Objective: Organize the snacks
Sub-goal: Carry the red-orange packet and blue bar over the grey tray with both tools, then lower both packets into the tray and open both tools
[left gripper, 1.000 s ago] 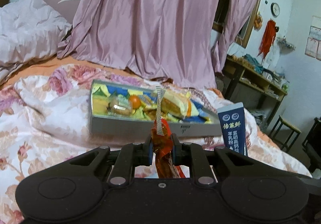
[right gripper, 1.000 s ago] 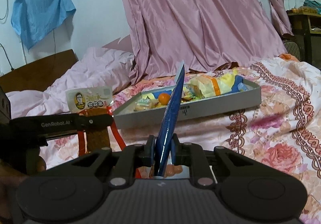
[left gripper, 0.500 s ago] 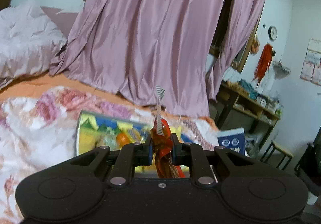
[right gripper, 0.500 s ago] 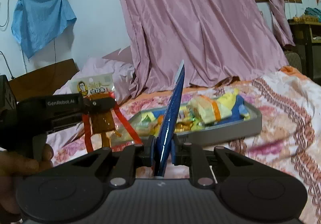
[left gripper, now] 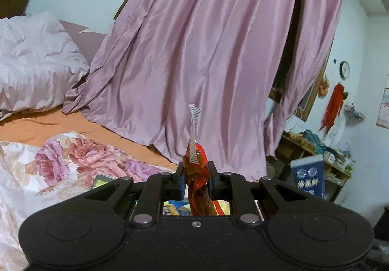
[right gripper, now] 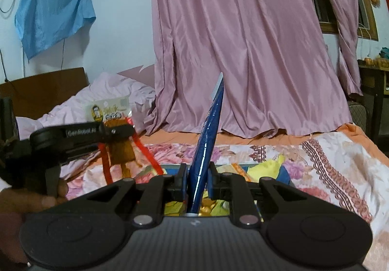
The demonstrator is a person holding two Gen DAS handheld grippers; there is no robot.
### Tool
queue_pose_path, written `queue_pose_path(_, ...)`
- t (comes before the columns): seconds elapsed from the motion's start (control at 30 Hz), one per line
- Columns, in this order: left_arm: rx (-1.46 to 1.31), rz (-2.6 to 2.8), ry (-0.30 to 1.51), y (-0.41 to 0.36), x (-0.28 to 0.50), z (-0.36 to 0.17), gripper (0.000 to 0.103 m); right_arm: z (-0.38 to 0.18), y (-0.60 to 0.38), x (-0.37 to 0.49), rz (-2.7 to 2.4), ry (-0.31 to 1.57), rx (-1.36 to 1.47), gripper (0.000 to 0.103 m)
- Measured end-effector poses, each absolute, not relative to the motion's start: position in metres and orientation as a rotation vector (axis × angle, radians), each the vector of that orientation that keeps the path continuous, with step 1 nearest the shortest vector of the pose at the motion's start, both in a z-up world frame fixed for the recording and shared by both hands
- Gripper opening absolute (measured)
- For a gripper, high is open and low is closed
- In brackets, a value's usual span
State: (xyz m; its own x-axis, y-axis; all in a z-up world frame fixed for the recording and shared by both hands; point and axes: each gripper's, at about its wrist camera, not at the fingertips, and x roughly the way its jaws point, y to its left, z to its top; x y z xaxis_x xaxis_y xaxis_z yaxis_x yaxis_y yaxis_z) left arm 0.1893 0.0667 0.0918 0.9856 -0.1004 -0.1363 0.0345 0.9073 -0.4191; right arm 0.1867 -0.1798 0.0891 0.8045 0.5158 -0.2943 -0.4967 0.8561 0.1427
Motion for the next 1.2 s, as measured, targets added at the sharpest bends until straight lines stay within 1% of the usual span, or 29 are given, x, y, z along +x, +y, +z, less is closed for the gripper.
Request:
queue_pose_path(0.3, -0.492, -0.035, 0.223, 0.091, 0.229, 0.059, 0.018, 0.08, -0.139, 0.242, 0.553, 0.379, -0.012, 0.017)
queue_pose_path(0.57, -0.451, -0.047, 0.29, 0.083, 0.259, 0.04, 0.018, 0.044, -0.113, 0.277, 0.565, 0.525, -0.078, 0.017)
queue_pose_path(0.83, -0.413, -0.035, 0.391, 0.073, 0.275, 0.017, 0.02, 0.017, -0.1, 0.298, 0.57, 0.638, -0.063, 0.017)
queue_pose_path(0.93, -0.41, -0.023, 0.409, 0.073, 0.275, 0.014, 0.026, 0.015, -0.101, 0.297, 0.568, 0.638, -0.054, 0.017)
queue_pose_path(1.0, -0.4, -0.005, 0.418, 0.073, 0.276, 0.014, 0.035, 0.015, -0.103, 0.296, 0.565, 0.634, -0.042, 0.017)
queue_pose_path(1.07, -0.389, 0.006, 0.425, 0.072, 0.276, 0.014, 0.048, 0.017, -0.106, 0.296, 0.562, 0.631, -0.031, 0.018)
queue_pose_path(1.1, -0.385, 0.01, 0.427, 0.072, 0.276, 0.015, 0.05, 0.017, -0.109, 0.294, 0.557, 0.628, -0.025, 0.018)
queue_pose_path(1.2, -0.382, 0.02, 0.421, 0.071, 0.274, 0.018, 0.062, 0.02, -0.117, 0.289, 0.551, 0.618, -0.002, 0.018)
